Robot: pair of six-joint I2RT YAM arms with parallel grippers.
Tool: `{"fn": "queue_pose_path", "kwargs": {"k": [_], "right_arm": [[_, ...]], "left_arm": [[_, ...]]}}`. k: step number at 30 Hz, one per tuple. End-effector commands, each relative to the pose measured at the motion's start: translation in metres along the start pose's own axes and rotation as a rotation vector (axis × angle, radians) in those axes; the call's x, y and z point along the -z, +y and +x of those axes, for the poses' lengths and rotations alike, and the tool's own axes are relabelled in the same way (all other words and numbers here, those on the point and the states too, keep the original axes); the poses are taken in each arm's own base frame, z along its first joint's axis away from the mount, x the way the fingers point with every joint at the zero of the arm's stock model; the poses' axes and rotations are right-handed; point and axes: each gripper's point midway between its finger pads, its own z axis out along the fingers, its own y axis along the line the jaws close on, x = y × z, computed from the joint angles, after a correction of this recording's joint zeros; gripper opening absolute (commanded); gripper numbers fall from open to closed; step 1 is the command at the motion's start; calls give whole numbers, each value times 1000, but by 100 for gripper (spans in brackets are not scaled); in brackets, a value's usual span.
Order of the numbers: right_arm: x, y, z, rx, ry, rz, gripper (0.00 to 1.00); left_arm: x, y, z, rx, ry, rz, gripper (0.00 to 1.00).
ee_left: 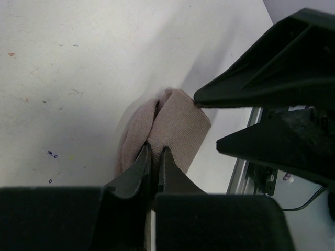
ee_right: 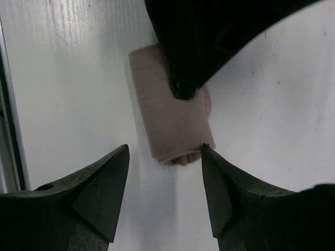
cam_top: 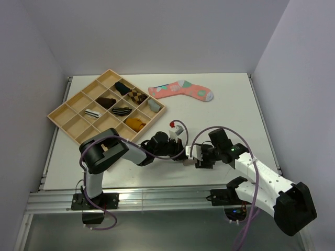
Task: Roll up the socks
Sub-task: Roll the sock at the center of the board.
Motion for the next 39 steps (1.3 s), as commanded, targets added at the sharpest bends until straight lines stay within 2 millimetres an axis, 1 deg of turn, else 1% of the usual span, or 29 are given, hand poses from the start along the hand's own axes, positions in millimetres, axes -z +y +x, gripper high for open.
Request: {"fn": "queue_pose_path", "kwargs": {"k": [1, 4, 10, 12, 18, 19, 21, 22, 23, 25, 27, 29, 33, 35, 36, 38, 39], "right_arm": [[-7, -13, -10, 78, -7, 65, 65], [-12, -12, -9, 99, 8, 61, 65], [-23, -10, 0, 115, 57, 39, 65], [-26, -9, 1, 117, 62, 28, 65], [-35, -5, 14, 111, 116, -1, 64], [-37, -4, 17, 104, 132, -12, 63], [-37, -6, 16, 103, 139, -16, 63], [-39, -4, 20, 97, 157, -34, 63], [-38, -7, 19, 95, 168, -33, 62], [-38, -7, 20, 81, 191, -54, 59], [-39, -7, 21, 75, 197, -63, 58], [-41, -6, 22, 64, 205, -78, 58], [-42, -1, 23, 36, 222, -119, 52], [-41, -2, 20, 23, 220, -124, 46], [-40, 1, 20, 13, 228, -140, 45], [-40, 0, 17, -4, 229, -158, 42], [-39, 3, 17, -16, 235, -174, 34]], "left_arm": [[20, 55, 89, 99, 283, -180, 0], [21, 57, 90, 116, 290, -171, 0], [22, 57, 91, 148, 311, -136, 0], [22, 59, 90, 160, 309, -132, 0], [21, 55, 83, 202, 314, -83, 0], [20, 54, 82, 213, 314, -81, 0], [20, 52, 79, 232, 317, -63, 0], [19, 51, 75, 250, 313, -61, 0], [19, 50, 74, 261, 313, -60, 0], [19, 48, 67, 300, 307, -52, 0], [19, 47, 63, 330, 307, -53, 0], [18, 41, 59, 364, 308, -33, 0], [16, 36, 55, 453, 314, -23, 1], [14, 36, 51, 487, 316, -28, 2], [14, 35, 48, 515, 314, -32, 3], [12, 33, 41, 538, 296, -31, 6], [13, 30, 36, 574, 283, -38, 8]]}}
